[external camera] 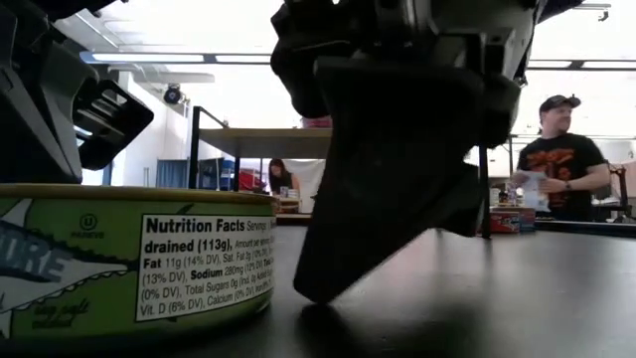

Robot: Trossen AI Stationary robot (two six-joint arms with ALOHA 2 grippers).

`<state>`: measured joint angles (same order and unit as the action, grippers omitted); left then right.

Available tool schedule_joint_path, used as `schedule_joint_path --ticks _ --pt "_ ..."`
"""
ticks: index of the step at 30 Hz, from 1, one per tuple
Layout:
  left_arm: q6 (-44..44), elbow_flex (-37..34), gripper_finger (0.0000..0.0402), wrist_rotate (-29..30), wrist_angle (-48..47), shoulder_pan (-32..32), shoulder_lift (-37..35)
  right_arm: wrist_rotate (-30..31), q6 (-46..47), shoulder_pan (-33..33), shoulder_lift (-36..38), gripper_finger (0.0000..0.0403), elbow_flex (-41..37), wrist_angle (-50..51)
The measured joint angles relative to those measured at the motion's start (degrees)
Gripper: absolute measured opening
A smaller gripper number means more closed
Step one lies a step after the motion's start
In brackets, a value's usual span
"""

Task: Stack canned seafood by type on shelf
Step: Put the green tuna can on the shelf

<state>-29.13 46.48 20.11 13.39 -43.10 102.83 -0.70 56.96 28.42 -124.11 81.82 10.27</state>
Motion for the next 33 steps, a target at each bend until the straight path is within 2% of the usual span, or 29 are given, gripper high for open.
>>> schedule_joint_path --ticks 9,17,23,33 --pt "3.43 0.07 0.0 -0.59 -3.01 0.15 -0.2 0.93 2.96 -1.08 -0.24 0.0 -0.15 -7.34" --pt "8.78 0.07 0.0 0.85 -5.25 0.35 -0.23 -2.32 0.97 -1.07 0.09 0.0 5.3 -6.49" --pt "9.83 -0.23 0.0 1.71 -7.73 0.88 0.29 1.53 -1.6 -1.71 0.4 0.0 8.07 -6.14" --pt "8.25 -0.13 0.0 1.12 -12.2 1.52 -0.46 0.68 -2.99 -2.31 0.31 0.0 8.0 -5.67"
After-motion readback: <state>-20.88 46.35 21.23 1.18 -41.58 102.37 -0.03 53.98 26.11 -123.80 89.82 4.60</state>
